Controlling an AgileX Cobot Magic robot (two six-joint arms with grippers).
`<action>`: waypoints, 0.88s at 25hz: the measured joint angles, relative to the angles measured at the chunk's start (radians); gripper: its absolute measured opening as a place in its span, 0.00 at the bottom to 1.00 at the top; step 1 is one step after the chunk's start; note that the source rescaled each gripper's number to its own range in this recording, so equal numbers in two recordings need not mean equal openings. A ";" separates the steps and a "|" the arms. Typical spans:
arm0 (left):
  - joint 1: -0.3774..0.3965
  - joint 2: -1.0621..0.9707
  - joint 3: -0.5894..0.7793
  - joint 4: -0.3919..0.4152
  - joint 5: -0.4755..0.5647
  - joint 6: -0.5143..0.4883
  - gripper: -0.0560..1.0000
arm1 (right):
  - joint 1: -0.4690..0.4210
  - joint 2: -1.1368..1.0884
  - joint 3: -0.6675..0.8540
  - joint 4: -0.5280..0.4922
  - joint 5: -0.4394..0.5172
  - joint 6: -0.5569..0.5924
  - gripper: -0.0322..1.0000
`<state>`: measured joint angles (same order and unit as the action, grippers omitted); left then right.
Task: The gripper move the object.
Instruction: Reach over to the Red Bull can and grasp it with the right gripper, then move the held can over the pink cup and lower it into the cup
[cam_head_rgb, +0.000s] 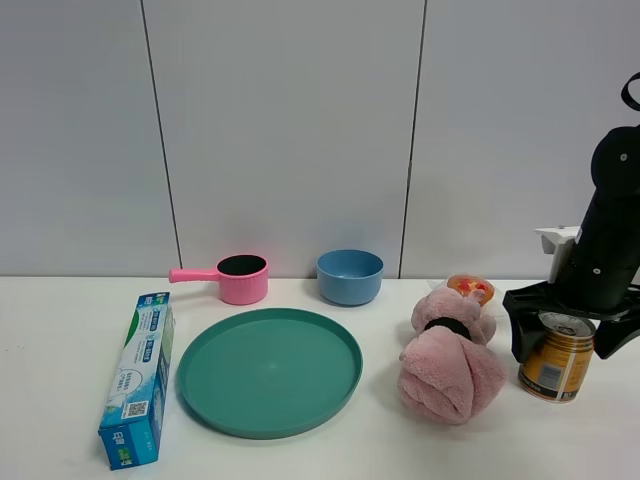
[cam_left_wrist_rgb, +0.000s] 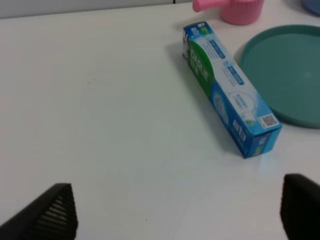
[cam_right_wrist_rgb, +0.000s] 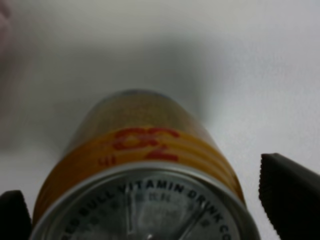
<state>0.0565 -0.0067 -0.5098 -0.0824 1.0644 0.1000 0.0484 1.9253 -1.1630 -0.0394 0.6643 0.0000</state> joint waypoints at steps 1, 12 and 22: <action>0.000 0.000 0.000 0.000 0.000 0.000 1.00 | 0.000 0.001 0.000 0.000 0.000 0.000 0.62; 0.000 0.000 0.000 0.000 0.000 0.000 1.00 | 0.001 0.001 -0.004 0.001 0.024 -0.006 0.04; 0.000 0.000 0.000 0.000 0.000 0.000 1.00 | 0.075 -0.099 -0.201 0.003 0.316 -0.021 0.03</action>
<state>0.0565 -0.0067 -0.5098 -0.0824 1.0644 0.1000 0.1236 1.8258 -1.3643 -0.0367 0.9803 -0.0210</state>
